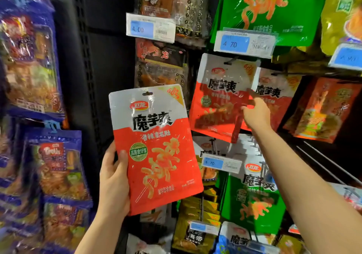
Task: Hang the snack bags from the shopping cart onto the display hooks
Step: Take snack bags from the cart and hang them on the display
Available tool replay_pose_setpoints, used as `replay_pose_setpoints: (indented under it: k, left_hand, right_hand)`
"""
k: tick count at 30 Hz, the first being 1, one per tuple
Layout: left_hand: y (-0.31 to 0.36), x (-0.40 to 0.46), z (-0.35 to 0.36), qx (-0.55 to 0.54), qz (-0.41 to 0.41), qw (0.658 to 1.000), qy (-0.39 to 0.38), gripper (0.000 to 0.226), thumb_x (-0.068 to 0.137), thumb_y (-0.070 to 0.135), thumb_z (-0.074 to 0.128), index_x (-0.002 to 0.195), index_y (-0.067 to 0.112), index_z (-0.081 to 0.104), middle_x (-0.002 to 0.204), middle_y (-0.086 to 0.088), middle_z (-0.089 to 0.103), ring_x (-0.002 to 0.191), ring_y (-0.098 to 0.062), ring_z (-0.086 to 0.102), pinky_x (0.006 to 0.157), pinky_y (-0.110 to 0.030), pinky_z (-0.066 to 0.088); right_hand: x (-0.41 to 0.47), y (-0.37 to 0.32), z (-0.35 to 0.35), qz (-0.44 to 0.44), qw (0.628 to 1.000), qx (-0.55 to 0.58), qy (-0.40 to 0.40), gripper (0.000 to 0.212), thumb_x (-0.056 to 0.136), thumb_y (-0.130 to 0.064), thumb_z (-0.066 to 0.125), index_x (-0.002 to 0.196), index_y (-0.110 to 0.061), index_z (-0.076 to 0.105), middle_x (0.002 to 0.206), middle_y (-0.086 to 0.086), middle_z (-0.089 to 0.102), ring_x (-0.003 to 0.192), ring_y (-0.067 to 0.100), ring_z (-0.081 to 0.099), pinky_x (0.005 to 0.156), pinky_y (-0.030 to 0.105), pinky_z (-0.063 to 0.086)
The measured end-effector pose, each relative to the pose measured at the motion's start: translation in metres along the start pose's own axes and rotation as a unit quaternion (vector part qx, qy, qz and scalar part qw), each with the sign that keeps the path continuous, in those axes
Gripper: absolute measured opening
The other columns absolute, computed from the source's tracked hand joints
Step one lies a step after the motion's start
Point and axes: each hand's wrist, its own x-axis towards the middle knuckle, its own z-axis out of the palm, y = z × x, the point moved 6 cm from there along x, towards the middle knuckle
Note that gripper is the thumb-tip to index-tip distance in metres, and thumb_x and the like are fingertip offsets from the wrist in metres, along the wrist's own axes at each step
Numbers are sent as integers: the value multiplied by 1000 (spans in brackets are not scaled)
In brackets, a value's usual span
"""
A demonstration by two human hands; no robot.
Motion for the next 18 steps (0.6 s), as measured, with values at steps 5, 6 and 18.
replay_pose_setpoints:
  k: [5, 6, 18]
  left_hand:
    - [-14, -3, 32, -22, -48, 998, -45, 32, 99, 27, 46, 130, 27, 53, 109, -4, 71, 88, -22, 72, 65, -36, 60]
    - [-20, -5, 41, -28, -63, 996, -56, 32, 98, 28, 46, 130, 28, 53, 109, -5, 71, 88, -23, 72, 65, -38, 60]
    - [-48, -18, 107, 113, -38, 968, -219, 31, 98, 16, 47, 115, 42, 50, 82, 12, 73, 75, -1, 69, 56, -16, 52]
  right_hand:
    - [-62, -19, -23, -77, 987, 129, -53, 56, 89, -29, 67, 140, -31, 44, 137, -6, 49, 124, 17, 49, 102, 36, 44]
    - [-84, -25, -21, -89, 974, 180, -106, 62, 88, -27, 68, 142, -37, 39, 134, -20, 49, 125, 9, 50, 99, 32, 47]
    - [-140, -2, -46, -79, 909, 380, -150, 78, 71, 6, 73, 126, -46, 52, 141, -11, 49, 126, 20, 53, 95, 48, 50]
